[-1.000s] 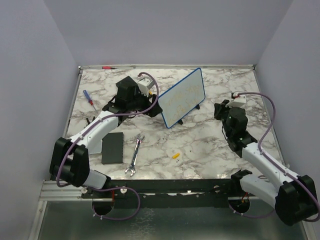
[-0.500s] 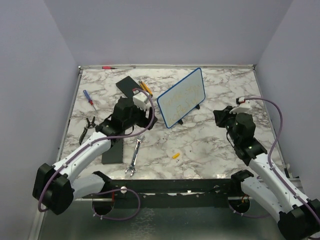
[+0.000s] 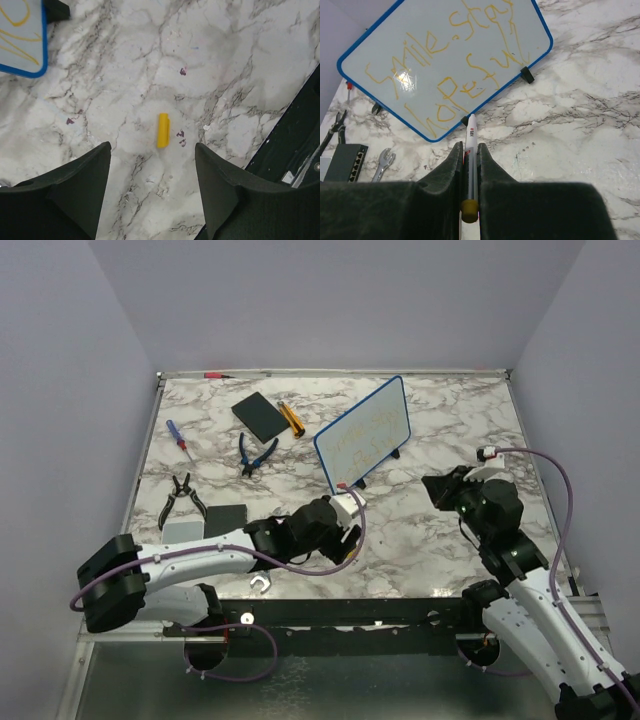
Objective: Write a sentence on the whiteboard
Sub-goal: Close the whiteboard marker at the center of the board.
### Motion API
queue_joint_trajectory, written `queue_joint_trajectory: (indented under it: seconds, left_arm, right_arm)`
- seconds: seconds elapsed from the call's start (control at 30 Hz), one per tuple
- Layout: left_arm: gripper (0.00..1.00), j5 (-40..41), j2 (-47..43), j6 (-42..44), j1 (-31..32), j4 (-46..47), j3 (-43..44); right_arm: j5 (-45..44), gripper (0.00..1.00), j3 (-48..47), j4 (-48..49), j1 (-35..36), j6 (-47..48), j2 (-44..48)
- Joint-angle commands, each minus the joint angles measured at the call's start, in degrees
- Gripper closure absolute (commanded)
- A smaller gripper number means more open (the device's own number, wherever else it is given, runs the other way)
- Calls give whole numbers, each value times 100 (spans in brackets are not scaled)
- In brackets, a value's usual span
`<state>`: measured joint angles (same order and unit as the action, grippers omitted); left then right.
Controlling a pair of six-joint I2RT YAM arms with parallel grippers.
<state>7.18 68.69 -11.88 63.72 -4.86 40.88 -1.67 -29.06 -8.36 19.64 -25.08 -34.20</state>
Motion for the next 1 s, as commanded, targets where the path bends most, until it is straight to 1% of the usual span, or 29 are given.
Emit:
queue_joint_trajectory:
  seconds: [0.0, 0.17, 0.33, 0.63, 0.9, 0.97]
  left_arm:
    - [32, 216, 556, -102, 254, 300, -180]
    - [32, 65, 974, -88, 293, 676, -275]
    - [32, 15, 1374, -29, 299, 769, -201]
    - [36, 63, 1570, 66, 303, 855, -225]
    - [48, 365, 1775, 174, 462, 776, -127]
    - [49, 433, 1802, 184, 473, 776, -125]
  right_arm:
    - [393, 99, 93, -340, -26, -117, 241]
    - [604, 99, 76, -457, -22, -61, 362]
    - [690, 99, 69, -622, -24, -35, 501]
    - [845, 99, 93, -719, -27, -48, 594]
    - [940, 99, 43, -792, -27, -99, 484]
    - [943, 99, 41, -789, -30, -126, 485]
